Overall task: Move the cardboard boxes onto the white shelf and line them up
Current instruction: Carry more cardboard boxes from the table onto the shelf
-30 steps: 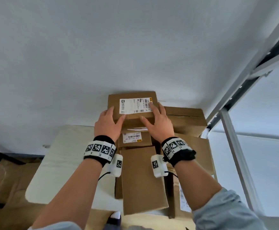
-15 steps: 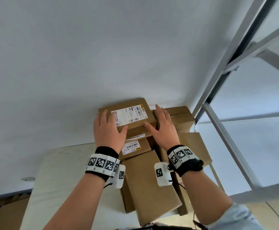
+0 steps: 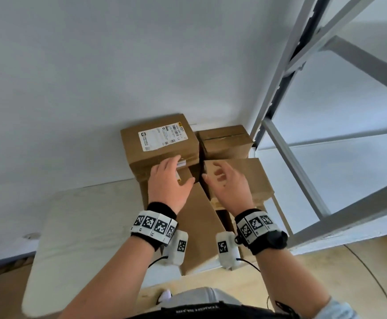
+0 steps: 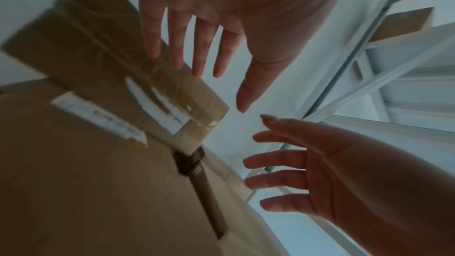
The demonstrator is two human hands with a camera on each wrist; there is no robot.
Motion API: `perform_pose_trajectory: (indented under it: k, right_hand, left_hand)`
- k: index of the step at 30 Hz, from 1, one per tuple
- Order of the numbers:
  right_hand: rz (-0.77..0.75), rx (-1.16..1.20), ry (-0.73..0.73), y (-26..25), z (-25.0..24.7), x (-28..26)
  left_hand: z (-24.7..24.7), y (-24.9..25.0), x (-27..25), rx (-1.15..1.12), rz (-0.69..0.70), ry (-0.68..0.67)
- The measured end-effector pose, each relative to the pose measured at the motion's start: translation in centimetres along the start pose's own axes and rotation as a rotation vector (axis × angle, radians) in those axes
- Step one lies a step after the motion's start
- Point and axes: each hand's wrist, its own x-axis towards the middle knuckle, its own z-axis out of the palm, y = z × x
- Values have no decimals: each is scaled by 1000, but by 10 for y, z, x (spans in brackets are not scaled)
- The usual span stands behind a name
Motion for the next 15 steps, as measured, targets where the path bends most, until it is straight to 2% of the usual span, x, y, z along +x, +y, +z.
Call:
perform_pose_trajectory:
  k: [4,9,15]
  right_hand:
    - [-9,-81,-70,9,2,-22]
    - [47,-248,-254,24,2,-40]
    - [102,-290,-396,34,3,-56]
  left_hand:
    - [13,-7,-30,4,-181,-73]
    - [28,-5,-68,14,-391,-141]
    - [37,-1,-99,-54,-632,-241]
